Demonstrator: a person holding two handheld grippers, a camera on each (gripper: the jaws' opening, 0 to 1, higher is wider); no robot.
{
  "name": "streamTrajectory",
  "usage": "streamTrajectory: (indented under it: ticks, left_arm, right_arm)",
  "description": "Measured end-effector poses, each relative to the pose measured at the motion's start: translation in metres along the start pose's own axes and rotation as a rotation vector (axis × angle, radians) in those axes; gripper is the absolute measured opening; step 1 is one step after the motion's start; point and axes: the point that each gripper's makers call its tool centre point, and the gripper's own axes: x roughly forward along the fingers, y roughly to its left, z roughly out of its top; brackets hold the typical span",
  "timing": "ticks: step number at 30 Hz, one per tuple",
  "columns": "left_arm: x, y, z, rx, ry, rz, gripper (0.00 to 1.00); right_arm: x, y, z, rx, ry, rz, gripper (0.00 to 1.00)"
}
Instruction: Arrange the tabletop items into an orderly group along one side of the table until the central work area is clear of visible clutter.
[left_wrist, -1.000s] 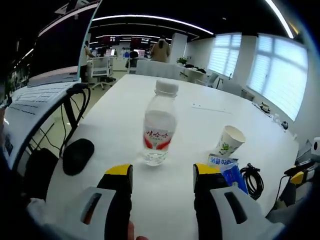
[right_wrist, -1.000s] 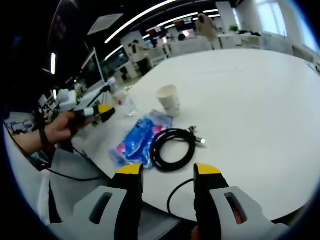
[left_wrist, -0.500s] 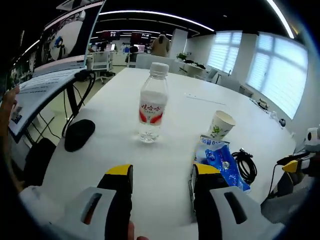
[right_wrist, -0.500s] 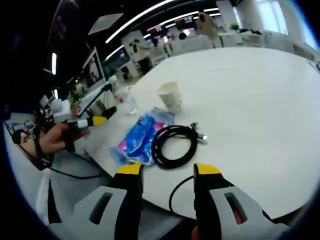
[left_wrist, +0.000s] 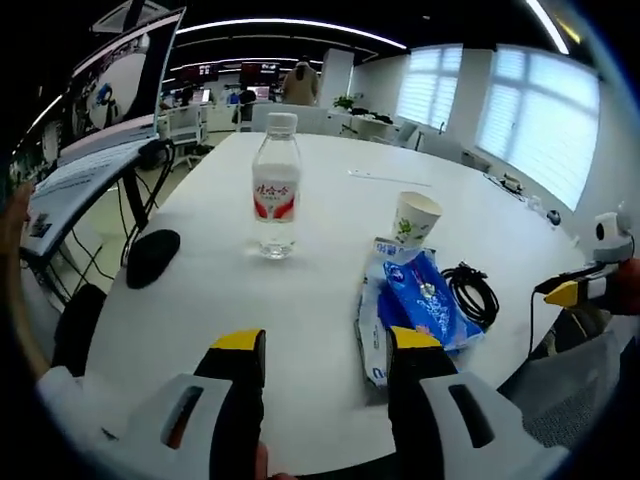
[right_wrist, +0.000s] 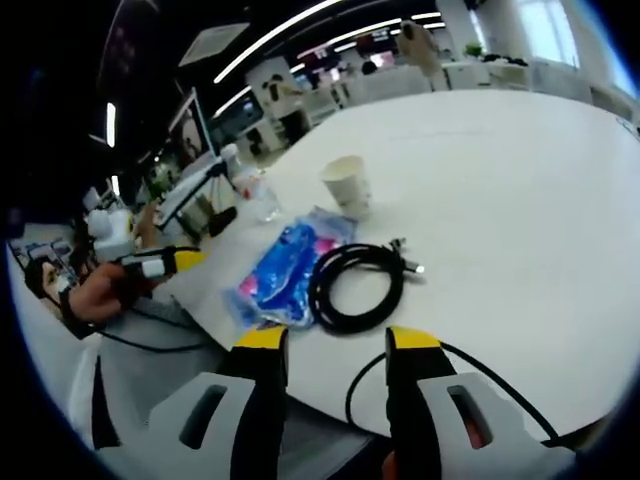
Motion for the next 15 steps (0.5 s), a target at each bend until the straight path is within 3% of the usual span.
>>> streamTrajectory:
  ticks: [5, 15]
  left_arm:
    - [-0.004, -0.008, -0.009, 0.035, 0.018, -0.015, 0.48]
    - [-0.01, -0.012, -0.005, 0.136, 0.014, -0.011, 0.48]
  right_arm:
    - [0.008, 0.005, 0.0, -0.007, 0.012, 0.012, 0.36]
    - [0.03, 0.012, 0.009, -0.027, 0.02, 0.042, 0.35]
